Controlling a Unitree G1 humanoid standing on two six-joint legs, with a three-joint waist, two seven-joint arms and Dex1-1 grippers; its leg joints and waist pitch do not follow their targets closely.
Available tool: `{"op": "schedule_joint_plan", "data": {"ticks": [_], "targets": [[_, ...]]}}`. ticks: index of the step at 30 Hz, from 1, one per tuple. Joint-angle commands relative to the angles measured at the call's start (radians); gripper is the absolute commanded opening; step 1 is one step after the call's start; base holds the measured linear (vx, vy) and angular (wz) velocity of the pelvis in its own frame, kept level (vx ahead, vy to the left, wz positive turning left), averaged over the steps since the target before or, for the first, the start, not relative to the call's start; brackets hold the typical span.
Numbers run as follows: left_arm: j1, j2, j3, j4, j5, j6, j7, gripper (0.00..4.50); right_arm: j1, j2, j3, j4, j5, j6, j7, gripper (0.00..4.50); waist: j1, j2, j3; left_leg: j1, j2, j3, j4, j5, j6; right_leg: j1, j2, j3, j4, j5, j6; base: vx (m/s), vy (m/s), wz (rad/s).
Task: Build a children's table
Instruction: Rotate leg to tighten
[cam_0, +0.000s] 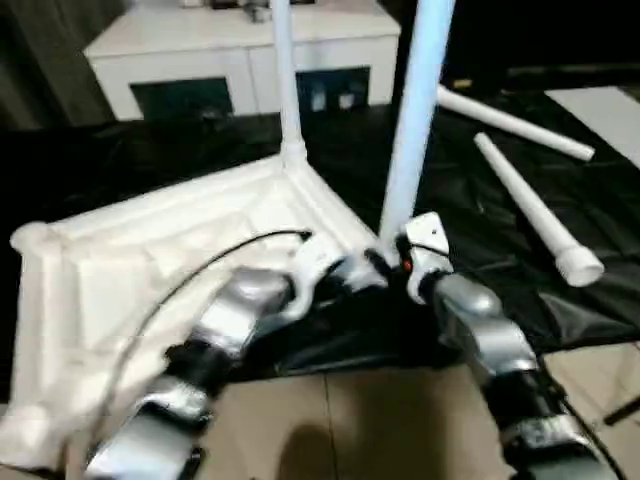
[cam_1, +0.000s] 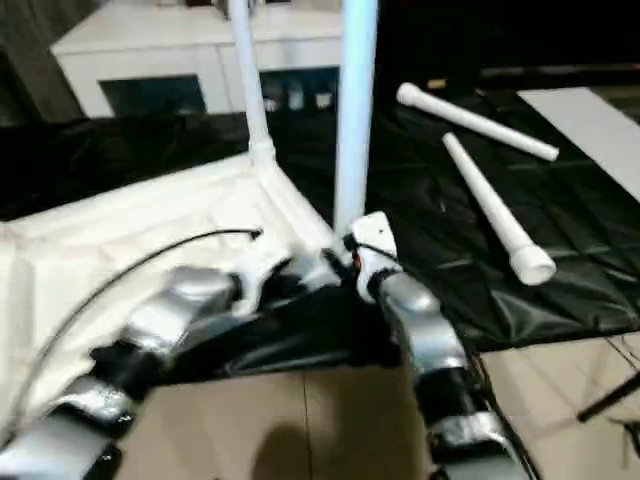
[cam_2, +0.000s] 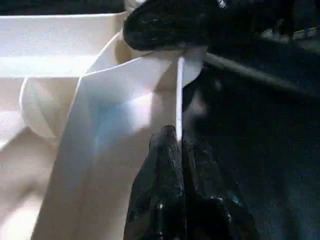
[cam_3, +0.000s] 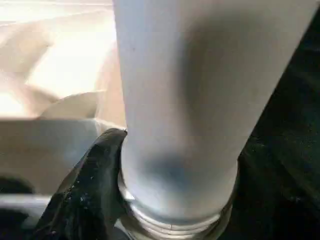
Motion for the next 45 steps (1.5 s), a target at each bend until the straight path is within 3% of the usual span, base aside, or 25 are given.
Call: {"op": "schedule_joint_plan", "data": {"ticks": [1, 2, 3, 8, 11, 14, 17, 20, 21, 22, 27, 29, 31, 35, 39, 45], "targets": [[-0.027, -0.042, 0.065, 0.099, 0.014, 0.003, 0.192, 0.0, -0.011, 0.071, -0.045, 0.09, -0.007, 0.029, -0.179, 2.67, -0.005, -0.018, -0.055, 0.02, 0.027, -0.012, -0.076, -0.195, 0.016, 0.028, -0.045, 0.032, -0.083, -0.159, -0.218, 0.0, 0.0, 0.0], [-0.036, -0.058, 0.066, 0.114, 0.018, -0.003, 0.211, 0.0, -0.033, 0.099, -0.048, 0.132, -0.007, 0.022, -0.217, 2.67, -0.003, -0.016, -0.055, 0.023, 0.027, -0.013, -0.076, -0.201, 0.013, 0.025, -0.045, 0.032, -0.084, -0.169, -0.216, 0.0, 0.0, 0.0], [-0.037, -0.06, 0.065, 0.115, 0.019, -0.004, 0.212, 0.0, -0.037, 0.103, -0.048, 0.139, -0.007, 0.02, -0.22, 2.67, -0.005, -0.017, -0.056, 0.019, 0.028, -0.016, -0.077, -0.202, 0.013, 0.031, -0.046, 0.03, -0.082, -0.165, -0.213, 0.0, 0.0, 0.0], [-0.04, -0.058, 0.054, 0.111, 0.026, -0.02, 0.193, 0.0, -0.069, 0.129, -0.063, 0.186, 0.017, -0.043, -0.201, 2.67, -0.003, -0.02, -0.056, 0.014, 0.027, -0.014, -0.075, -0.194, 0.044, 0.033, -0.047, 0.03, -0.083, -0.131, -0.204, 0.0, 0.0, 0.0], [-0.035, -0.038, 0.043, 0.106, 0.029, -0.037, 0.161, 0.0, -0.085, 0.118, -0.057, 0.195, 0.008, -0.112, -0.15, 3.37, -0.002, -0.02, -0.055, 0.014, 0.029, -0.015, -0.077, -0.207, 0.05, 0.032, -0.048, 0.03, -0.086, -0.159, -0.201, 0.0, 0.0, 0.0], [-0.027, -0.024, 0.035, 0.098, 0.031, -0.049, 0.128, 0.0, -0.097, 0.102, -0.047, 0.21, -0.001, -0.147, -0.12, 3.46, -0.007, -0.021, -0.056, 0.006, 0.027, -0.017, -0.078, -0.202, 0.055, 0.038, -0.048, 0.028, -0.081, -0.149, -0.202, 0.0, 0.0, 0.0], [0.0, 0.01, 0.013, 0.06, 0.03, -0.062, 0.052, 0.0, -0.102, 0.069, -0.043, 0.201, 0.023, -0.165, -0.018, 3.74, -0.012, -0.021, -0.056, 0.009, 0.029, -0.015, -0.076, -0.211, 0.063, 0.036, -0.048, 0.028, -0.083, -0.143, -0.216, 0.0, 0.0, 0.0], [0.027, 0.037, -0.006, 0.016, 0.012, -0.094, -0.037, 0.0, -0.094, 0.02, -0.009, 0.187, -0.009, -0.209, 0.064, 3.8, -0.013, -0.019, -0.057, 0.009, 0.03, -0.013, -0.072, -0.173, 0.082, 0.035, -0.047, 0.028, -0.079, -0.097, -0.235, 0.0, 0.0, 0.0], [0.027, 0.037, -0.006, 0.016, 0.012, -0.094, -0.037, 0.0, -0.094, 0.02, -0.009, 0.187, -0.009, -0.209, 0.064, 3.8, -0.012, -0.019, -0.059, 0.009, 0.032, -0.013, -0.071, -0.167, 0.084, 0.036, -0.048, 0.027, -0.077, -0.087, -0.24, 0.0, 0.0, 0.0], [0.049, 0.049, -0.001, -0.044, -0.033, -0.08, -0.112, 0.0, -0.071, -0.024, 0.015, 0.151, -0.005, -0.231, 0.175, 3.8, -0.009, -0.019, -0.058, 0.009, 0.033, -0.012, -0.07, -0.155, 0.096, 0.038, -0.047, 0.026, -0.073, -0.063, -0.251, 0.0, 0.0, 0.0], [0.096, 0.134, -0.051, -0.165, -0.076, -0.123, -0.309, 0.0, 0.006, -0.171, 0.093, 0.02, 0.016, -0.302, 0.474, 3.8, 0.008, -0.017, -0.061, 0.01, 0.037, -0.01, -0.065, -0.131, 0.124, 0.037, -0.044, 0.028, -0.065, 0.007, -0.262, 0.0, 0.0, 0.0], [0.101, 0.143, -0.052, -0.183, -0.087, -0.116, -0.334, 0.0, 0.015, -0.188, 0.096, 0.005, 0.026, -0.301, 0.51, 3.8, 0.006, -0.018, -0.061, 0.01, 0.036, -0.008, -0.064, -0.125, 0.134, 0.037, -0.043, 0.028, -0.062, 0.033, -0.269, 0.0, 0.0, 0.0], [0.119, 0.197, -0.066, -0.244, -0.105, -0.096, -0.447, 0.0, 0.046, -0.252, 0.104, -0.063, 0.082, -0.266, 0.654, 3.8, 0.011, -0.019, -0.061, 0.012, 0.04, -0.01, -0.065, -0.131, 0.14, 0.04, -0.044, 0.027, -0.061, 0.021, -0.27, 0.0, 0.0, 0.0], [0.126, 0.229, -0.072, -0.252, -0.099, -0.099, -0.482, 0.0, 0.066, -0.303, 0.121, -0.109, 0.107, -0.236, 0.758, 3.8, 0.012, -0.018, -0.06, 0.012, 0.04, -0.007, -0.062, -0.128, 0.144, 0.036, -0.041, 0.026, -0.06, 0.028, -0.283, 0.0, 0.0, 0.0], [0.133, 0.268, -0.08, -0.261, -0.113, -0.094, -0.537, 0.0, 0.079, -0.351, 0.139, -0.134, 0.127, -0.224, 0.858, 3.8, 0.018, -0.019, -0.057, 0.014, 0.043, -0.005, -0.066, -0.161, 0.123, 0.034, -0.043, 0.028, -0.063, -0.029, -0.278, 0.0, 0.0, 0.0], [0.137, 0.281, -0.079, -0.274, -0.113, -0.083, -0.559, 0.0, 0.08, -0.369, 0.152, -0.143, 0.129, -0.209, 0.907, 3.8, 0.022, -0.02, -0.06, 0.015, 0.042, -0.003, -0.064, -0.14, 0.114, 0.032, -0.042, 0.029, -0.059, -0.013, -0.278, 0.0, 0.0, 0.0]]}}
